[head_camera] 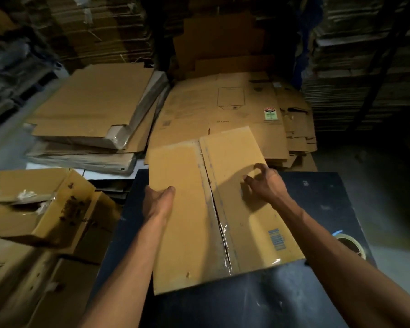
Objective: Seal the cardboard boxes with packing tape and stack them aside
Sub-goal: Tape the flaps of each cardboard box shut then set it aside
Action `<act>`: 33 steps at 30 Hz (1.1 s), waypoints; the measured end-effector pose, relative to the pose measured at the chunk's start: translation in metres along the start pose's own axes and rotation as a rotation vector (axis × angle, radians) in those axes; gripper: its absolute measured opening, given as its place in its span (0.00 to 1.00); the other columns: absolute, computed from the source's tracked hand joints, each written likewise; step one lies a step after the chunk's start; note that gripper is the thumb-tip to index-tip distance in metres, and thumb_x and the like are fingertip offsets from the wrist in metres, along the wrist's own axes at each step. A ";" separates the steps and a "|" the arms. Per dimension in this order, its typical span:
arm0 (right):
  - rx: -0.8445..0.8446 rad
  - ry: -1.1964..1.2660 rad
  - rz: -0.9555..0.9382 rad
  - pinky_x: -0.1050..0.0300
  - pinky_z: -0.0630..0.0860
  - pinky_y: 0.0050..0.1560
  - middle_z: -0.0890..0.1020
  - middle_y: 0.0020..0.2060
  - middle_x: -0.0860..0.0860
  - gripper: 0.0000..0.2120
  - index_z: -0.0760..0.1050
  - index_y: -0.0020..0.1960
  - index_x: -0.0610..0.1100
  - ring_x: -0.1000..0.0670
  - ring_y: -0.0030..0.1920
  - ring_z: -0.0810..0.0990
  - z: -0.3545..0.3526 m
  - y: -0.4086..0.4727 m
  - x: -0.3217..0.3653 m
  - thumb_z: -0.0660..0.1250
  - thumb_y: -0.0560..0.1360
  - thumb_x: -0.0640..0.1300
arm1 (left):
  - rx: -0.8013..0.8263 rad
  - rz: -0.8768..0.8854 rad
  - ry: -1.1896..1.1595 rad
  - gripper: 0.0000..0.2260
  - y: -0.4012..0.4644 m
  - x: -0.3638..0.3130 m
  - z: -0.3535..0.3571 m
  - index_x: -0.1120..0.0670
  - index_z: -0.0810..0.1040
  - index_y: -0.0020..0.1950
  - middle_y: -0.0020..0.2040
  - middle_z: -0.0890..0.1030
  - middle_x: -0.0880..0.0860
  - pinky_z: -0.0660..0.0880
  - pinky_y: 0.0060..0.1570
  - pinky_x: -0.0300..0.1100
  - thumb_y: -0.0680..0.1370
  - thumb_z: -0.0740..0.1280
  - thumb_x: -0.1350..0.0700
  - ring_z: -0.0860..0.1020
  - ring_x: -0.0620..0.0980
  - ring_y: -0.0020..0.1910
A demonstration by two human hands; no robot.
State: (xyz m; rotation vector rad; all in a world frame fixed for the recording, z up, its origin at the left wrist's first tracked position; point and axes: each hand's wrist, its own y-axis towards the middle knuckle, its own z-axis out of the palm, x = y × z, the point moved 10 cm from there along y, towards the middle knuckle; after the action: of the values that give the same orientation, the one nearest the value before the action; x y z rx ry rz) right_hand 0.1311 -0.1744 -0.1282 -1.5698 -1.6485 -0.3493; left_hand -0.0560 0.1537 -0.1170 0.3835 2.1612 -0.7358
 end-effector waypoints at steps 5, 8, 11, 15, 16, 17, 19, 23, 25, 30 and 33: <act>-0.133 0.107 -0.079 0.37 0.79 0.61 0.75 0.64 0.46 0.29 0.67 0.74 0.59 0.43 0.59 0.78 -0.055 -0.066 0.035 0.72 0.76 0.59 | -0.042 0.203 0.013 0.36 -0.031 -0.057 -0.033 0.48 0.67 0.76 0.62 0.80 0.53 0.78 0.62 0.54 0.70 0.71 0.42 0.79 0.57 0.57; -0.262 0.195 -0.095 0.46 0.80 0.59 0.74 0.58 0.51 0.29 0.69 0.75 0.58 0.49 0.55 0.77 -0.108 -0.123 0.047 0.73 0.77 0.57 | -0.016 0.361 0.000 0.40 -0.051 -0.100 -0.046 0.48 0.68 0.77 0.65 0.81 0.54 0.78 0.63 0.56 0.67 0.69 0.36 0.80 0.60 0.62; -0.435 0.197 -0.101 0.49 0.79 0.59 0.78 0.61 0.51 0.25 0.74 0.72 0.59 0.50 0.57 0.80 -0.168 -0.178 0.037 0.73 0.77 0.57 | 0.049 0.538 -0.008 0.33 -0.093 -0.151 -0.029 0.46 0.73 0.72 0.63 0.82 0.52 0.76 0.62 0.55 0.70 0.70 0.35 0.80 0.59 0.61; -0.603 0.181 0.012 0.45 0.82 0.57 0.79 0.64 0.49 0.25 0.74 0.71 0.61 0.48 0.55 0.83 -0.235 -0.256 -0.020 0.73 0.76 0.59 | 0.275 0.663 0.009 0.32 -0.178 -0.191 0.039 0.48 0.65 0.79 0.72 0.74 0.57 0.70 0.63 0.54 0.78 0.71 0.41 0.74 0.61 0.69; -0.659 0.167 0.054 0.46 0.82 0.57 0.80 0.63 0.49 0.25 0.74 0.71 0.60 0.48 0.54 0.83 -0.251 -0.278 -0.039 0.73 0.76 0.59 | 0.336 0.682 0.013 0.34 -0.203 -0.196 0.059 0.48 0.62 0.81 0.75 0.72 0.57 0.70 0.66 0.56 0.79 0.70 0.41 0.72 0.62 0.70; -0.726 0.149 0.093 0.47 0.82 0.57 0.80 0.63 0.48 0.25 0.75 0.71 0.59 0.47 0.54 0.83 -0.268 -0.302 -0.058 0.73 0.75 0.58 | 0.404 0.692 0.013 0.36 -0.229 -0.198 0.080 0.49 0.60 0.82 0.76 0.70 0.58 0.70 0.68 0.58 0.79 0.70 0.40 0.71 0.63 0.71; -0.853 0.135 0.171 0.47 0.79 0.61 0.79 0.65 0.48 0.25 0.76 0.71 0.57 0.45 0.59 0.82 -0.299 -0.353 -0.098 0.74 0.75 0.58 | 0.523 0.740 0.005 0.36 -0.283 -0.201 0.120 0.50 0.61 0.81 0.74 0.72 0.59 0.72 0.68 0.62 0.78 0.70 0.39 0.73 0.63 0.69; -1.006 0.143 0.341 0.50 0.76 0.63 0.75 0.72 0.48 0.25 0.75 0.72 0.55 0.44 0.64 0.79 -0.340 -0.449 -0.182 0.73 0.76 0.58 | 0.788 0.804 0.039 0.37 -0.391 -0.198 0.198 0.52 0.60 0.81 0.65 0.75 0.55 0.74 0.64 0.62 0.78 0.70 0.39 0.75 0.57 0.59; -1.060 0.157 0.418 0.51 0.73 0.64 0.73 0.74 0.47 0.26 0.75 0.73 0.54 0.44 0.67 0.78 -0.354 -0.493 -0.225 0.73 0.77 0.57 | 0.953 0.800 0.075 0.35 -0.446 -0.188 0.241 0.53 0.62 0.80 0.59 0.73 0.51 0.74 0.63 0.61 0.78 0.71 0.41 0.75 0.54 0.56; -1.121 0.238 0.597 0.47 0.72 0.69 0.75 0.73 0.47 0.26 0.75 0.73 0.52 0.44 0.70 0.76 -0.379 -0.580 -0.351 0.73 0.78 0.56 | 1.125 0.899 0.221 0.23 -0.568 -0.142 0.352 0.51 0.78 0.61 0.52 0.84 0.53 0.80 0.53 0.55 0.73 0.71 0.37 0.82 0.53 0.47; -1.103 0.320 0.688 0.48 0.71 0.70 0.78 0.71 0.47 0.25 0.75 0.72 0.50 0.45 0.70 0.76 -0.388 -0.605 -0.447 0.74 0.77 0.53 | 1.174 0.927 0.337 0.32 -0.632 -0.103 0.437 0.51 0.72 0.73 0.61 0.81 0.55 0.77 0.63 0.58 0.74 0.72 0.38 0.80 0.58 0.58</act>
State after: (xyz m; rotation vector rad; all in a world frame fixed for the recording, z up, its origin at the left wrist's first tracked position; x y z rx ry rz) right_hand -0.3375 -0.8671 -0.0016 -2.5517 -0.5286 -1.1698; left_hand -0.0411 -0.6154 -0.0221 2.0276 1.2819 -1.3193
